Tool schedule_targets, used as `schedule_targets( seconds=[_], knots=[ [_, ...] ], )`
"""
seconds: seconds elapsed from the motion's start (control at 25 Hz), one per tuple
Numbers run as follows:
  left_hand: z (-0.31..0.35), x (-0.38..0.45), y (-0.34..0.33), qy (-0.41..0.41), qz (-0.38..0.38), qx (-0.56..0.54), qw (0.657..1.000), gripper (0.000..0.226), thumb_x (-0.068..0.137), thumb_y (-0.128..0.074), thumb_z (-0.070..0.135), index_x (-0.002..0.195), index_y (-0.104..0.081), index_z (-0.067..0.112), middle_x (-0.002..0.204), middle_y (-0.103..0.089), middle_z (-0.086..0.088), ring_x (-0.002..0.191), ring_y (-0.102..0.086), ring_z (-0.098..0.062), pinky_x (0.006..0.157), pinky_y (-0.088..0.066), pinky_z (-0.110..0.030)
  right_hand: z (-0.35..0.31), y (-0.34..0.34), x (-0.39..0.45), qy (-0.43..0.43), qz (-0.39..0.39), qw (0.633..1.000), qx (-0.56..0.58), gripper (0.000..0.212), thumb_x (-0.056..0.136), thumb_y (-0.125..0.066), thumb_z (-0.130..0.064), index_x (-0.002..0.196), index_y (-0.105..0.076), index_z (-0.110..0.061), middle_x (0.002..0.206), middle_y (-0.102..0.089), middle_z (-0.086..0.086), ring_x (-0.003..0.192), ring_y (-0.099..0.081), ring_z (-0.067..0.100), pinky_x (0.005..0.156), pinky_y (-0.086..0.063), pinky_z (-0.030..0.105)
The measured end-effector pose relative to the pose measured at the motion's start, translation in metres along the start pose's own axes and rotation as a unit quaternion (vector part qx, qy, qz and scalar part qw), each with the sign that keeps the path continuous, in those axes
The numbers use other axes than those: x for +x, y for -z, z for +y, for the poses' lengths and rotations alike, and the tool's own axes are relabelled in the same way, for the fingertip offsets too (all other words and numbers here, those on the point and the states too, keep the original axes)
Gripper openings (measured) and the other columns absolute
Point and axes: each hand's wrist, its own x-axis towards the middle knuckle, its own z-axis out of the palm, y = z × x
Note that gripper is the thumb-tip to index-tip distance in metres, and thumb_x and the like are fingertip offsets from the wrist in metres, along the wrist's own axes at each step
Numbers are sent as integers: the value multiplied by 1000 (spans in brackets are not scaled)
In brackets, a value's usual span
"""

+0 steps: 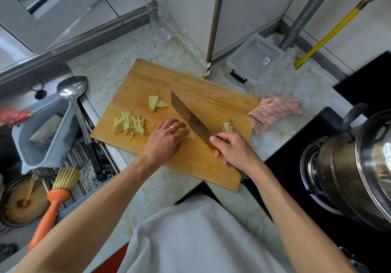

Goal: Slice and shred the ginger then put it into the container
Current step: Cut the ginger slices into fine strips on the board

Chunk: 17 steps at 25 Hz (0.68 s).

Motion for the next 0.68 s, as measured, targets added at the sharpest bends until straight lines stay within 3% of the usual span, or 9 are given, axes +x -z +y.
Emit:
schedule_targets(
  seconds=[0.32,0.52,0.6,0.68],
  knots=[
    [-1,-1,1,-12,25,-20,999,40,78,-77,2,117,-71,7,111,-71,-10,98,-67,-31,76,-55,-37,0,-1,-2,13,21,1000,7,21,99,-57,-36,91,-70,-22,68,-65,5,48,-50,18,46,-43,29],
    [-7,11,5,-21,-1,-32,999,26,80,-75,2,105,-75,10,105,-70,-10,95,-66,-33,72,-57,-43,-2,-1,-2,10,32,999,9,21,99,-57,-36,94,-70,-20,68,-65,5,47,-49,17,45,-42,28],
    [-8,12,9,8,4,-81,997,22,86,-70,3,106,-75,10,103,-72,-9,91,-67,-31,70,-57,-42,-1,-1,-2,10,33,999,11,21,99,-57,-35,92,-70,-21,68,-65,5,46,-49,16,45,-41,27],
    [-2,12,16,102,41,-172,979,20,92,-65,6,109,-75,10,102,-74,-6,86,-69,-24,71,-59,-37,0,-1,-2,12,31,999,13,20,99,-57,-36,90,-69,-23,69,-65,4,46,-49,16,45,-42,27]
  ],
)
